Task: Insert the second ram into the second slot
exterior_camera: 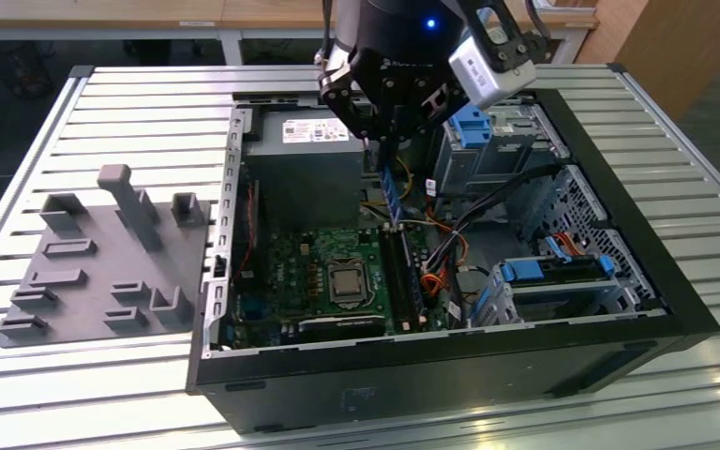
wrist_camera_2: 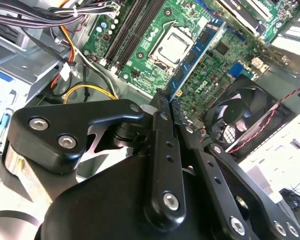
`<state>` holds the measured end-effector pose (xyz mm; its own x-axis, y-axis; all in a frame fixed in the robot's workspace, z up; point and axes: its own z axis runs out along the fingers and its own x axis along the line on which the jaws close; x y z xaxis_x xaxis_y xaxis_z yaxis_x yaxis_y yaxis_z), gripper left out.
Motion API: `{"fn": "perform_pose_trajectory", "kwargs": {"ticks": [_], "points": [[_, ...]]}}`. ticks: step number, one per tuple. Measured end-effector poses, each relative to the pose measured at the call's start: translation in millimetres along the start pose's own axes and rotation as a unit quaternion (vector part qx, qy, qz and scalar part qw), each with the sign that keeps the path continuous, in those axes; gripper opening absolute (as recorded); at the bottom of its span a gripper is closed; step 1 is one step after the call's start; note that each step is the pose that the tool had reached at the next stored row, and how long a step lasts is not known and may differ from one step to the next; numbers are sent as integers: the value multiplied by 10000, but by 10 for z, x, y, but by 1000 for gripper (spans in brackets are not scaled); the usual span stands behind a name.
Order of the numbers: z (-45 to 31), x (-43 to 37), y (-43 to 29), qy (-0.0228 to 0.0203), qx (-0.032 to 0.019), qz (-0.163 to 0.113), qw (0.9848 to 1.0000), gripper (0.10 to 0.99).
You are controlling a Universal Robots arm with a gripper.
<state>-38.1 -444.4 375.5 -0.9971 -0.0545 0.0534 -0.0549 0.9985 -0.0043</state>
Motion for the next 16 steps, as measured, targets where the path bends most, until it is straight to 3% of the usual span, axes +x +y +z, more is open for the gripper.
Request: {"fn": "perform_pose_trajectory", "kwargs": {"ticks": [16], "points": [[12,0,0,2,-9,279,9996,137]]}}
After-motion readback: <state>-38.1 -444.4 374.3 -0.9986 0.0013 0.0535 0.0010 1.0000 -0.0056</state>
